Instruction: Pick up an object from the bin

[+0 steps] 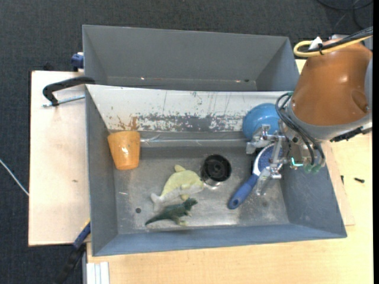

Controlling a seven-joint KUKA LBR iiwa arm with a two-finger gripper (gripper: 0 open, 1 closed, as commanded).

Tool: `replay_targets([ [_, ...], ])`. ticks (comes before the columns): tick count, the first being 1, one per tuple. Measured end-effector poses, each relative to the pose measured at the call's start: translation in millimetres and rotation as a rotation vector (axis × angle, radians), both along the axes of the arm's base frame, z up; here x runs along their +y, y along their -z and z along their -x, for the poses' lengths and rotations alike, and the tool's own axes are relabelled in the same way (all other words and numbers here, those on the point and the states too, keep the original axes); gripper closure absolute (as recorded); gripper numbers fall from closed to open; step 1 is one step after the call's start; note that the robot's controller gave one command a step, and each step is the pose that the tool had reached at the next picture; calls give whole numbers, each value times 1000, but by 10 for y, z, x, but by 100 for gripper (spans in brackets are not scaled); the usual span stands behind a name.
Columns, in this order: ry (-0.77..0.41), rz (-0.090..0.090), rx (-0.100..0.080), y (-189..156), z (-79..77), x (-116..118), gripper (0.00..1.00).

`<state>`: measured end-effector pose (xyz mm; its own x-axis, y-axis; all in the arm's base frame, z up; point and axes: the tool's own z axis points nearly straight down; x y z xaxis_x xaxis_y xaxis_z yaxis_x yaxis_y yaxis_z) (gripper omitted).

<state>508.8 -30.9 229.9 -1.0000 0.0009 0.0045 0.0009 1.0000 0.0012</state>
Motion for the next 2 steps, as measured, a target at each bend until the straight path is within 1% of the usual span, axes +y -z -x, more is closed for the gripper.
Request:
replay_targets([
  [1,-94,-1,2,1245,23,330,0],
  [2,-17,-10,-7,1480,-637,162,0],
])
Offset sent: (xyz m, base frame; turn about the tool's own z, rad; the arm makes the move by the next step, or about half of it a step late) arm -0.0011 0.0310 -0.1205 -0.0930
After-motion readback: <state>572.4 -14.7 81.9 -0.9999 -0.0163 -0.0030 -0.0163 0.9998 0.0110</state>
